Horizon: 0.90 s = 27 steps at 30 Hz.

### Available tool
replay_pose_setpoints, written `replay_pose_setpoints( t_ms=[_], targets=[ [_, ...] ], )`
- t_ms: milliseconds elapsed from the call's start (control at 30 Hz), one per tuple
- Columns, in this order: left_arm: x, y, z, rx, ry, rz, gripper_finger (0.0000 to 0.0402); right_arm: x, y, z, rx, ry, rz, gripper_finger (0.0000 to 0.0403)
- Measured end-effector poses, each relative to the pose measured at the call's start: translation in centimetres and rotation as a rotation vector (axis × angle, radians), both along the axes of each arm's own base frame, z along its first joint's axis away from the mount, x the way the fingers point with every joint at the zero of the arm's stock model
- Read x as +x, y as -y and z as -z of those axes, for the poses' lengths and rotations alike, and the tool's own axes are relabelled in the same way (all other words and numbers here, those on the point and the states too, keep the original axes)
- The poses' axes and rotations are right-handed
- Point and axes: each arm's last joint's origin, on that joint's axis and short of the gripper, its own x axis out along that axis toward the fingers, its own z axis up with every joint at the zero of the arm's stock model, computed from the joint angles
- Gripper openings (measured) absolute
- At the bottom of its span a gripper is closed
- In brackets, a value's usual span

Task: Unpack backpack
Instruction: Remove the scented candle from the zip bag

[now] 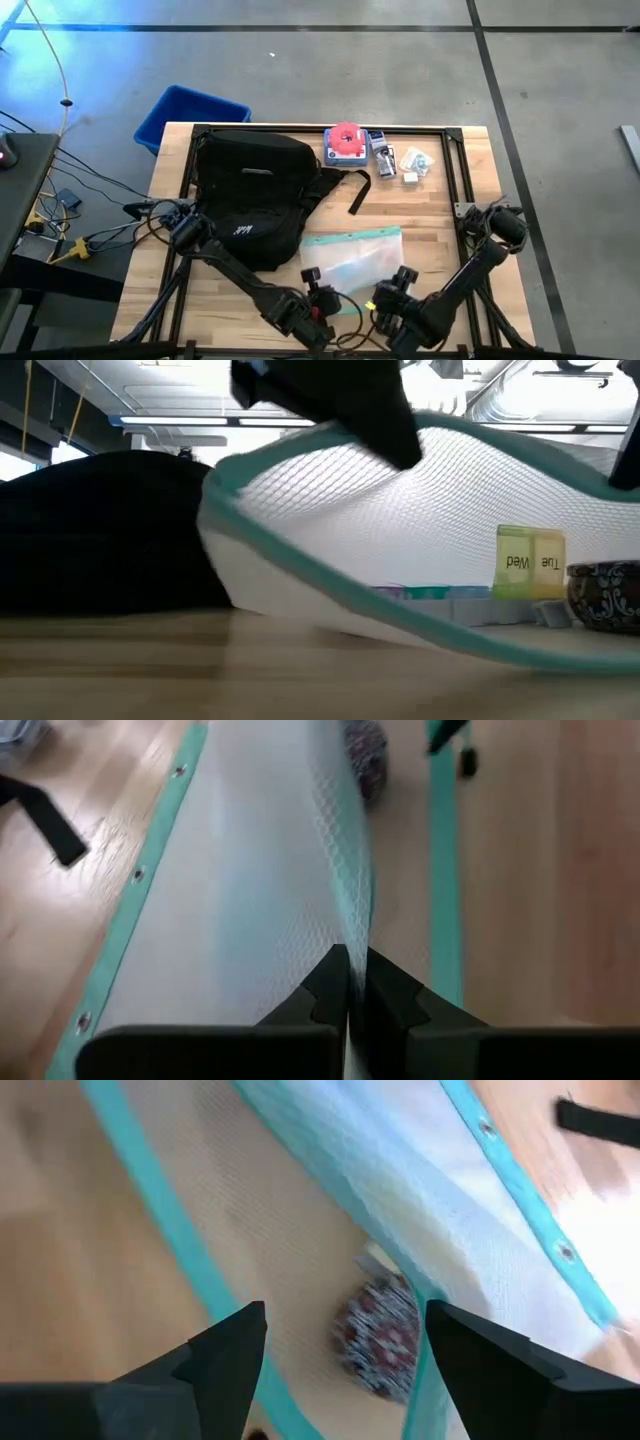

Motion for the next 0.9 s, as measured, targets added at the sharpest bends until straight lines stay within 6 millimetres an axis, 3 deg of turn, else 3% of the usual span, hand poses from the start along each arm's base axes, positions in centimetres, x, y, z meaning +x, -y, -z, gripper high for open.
replay_pose_setpoints(
  t_ms=[400, 667, 900],
  targets=[
    [0.6, 0.2, -0.3, -0.012, 0.023, 0.055, 0.0, 0.9, 3.9, 2.3, -0.063, -0.211, 0.009, 0.0266],
    [0.6, 0.1, -0.3, 0.003, 0.019, 0.063, 0.0, 3.0, 6.5, 2.5, 0.008, -0.335, -0.01, 0.0346],
    [0.5, 0.3, -0.3, 0.002, 0.015, 0.071, 0.0, 5.2, 5.4, 2.5, 0.211, -0.242, -0.172, 0.0364]
  ],
)
